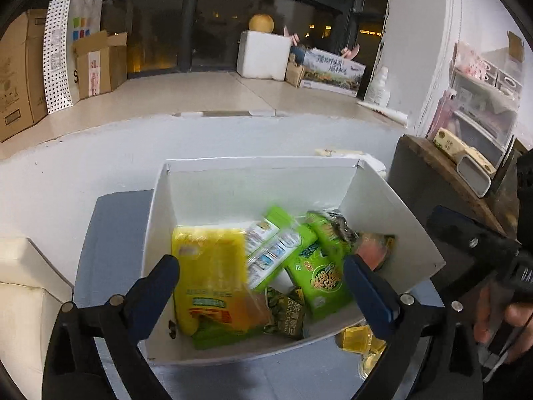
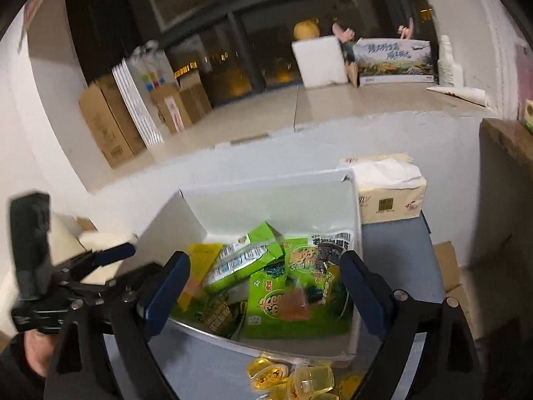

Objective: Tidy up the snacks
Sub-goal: 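Carry both pink jelly cups into the white box and release from both grippers, then grasp a yellow jelly cup with the left gripper while the right grasps a round jelly cup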

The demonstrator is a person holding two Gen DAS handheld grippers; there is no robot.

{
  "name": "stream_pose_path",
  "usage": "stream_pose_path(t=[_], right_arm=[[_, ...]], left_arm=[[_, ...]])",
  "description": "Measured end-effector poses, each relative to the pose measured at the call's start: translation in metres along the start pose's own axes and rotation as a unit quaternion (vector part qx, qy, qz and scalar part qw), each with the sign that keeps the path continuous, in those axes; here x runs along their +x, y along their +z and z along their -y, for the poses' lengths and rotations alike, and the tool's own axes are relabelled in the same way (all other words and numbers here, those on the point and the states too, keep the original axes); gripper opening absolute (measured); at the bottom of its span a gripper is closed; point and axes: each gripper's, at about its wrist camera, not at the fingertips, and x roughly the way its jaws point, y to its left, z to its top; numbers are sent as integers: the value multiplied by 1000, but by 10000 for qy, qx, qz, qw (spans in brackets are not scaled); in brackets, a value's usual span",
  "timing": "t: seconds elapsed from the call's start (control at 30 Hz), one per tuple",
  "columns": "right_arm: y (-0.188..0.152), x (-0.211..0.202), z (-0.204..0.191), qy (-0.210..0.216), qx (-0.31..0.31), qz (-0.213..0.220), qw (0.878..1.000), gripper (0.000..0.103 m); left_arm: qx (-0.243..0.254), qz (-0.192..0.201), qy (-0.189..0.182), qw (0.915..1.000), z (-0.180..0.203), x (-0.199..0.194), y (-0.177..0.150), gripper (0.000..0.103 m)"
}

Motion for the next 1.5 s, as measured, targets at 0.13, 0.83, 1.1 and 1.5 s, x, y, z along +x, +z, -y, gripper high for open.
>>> stream_pose_path(t=[0.13,0.83,1.1,1.5], right_arm=[[-9,-25,15,110,350,92,9993,101],[-137,-131,0,-81,33,38,10000,103],[-178,-127,28,-183,388,-162,9989,103],[-161,-84,61,-598,221,-506,9967,103]], left_arm=[[-120,-85,-72,9999,-2,-8,-9,103],[18,-14,15,10000,65,-99,-120,103],[-437,-324,-71,9985,56,-105,-166,103],[-444,-383,12,9983,57,-117,-188,103]])
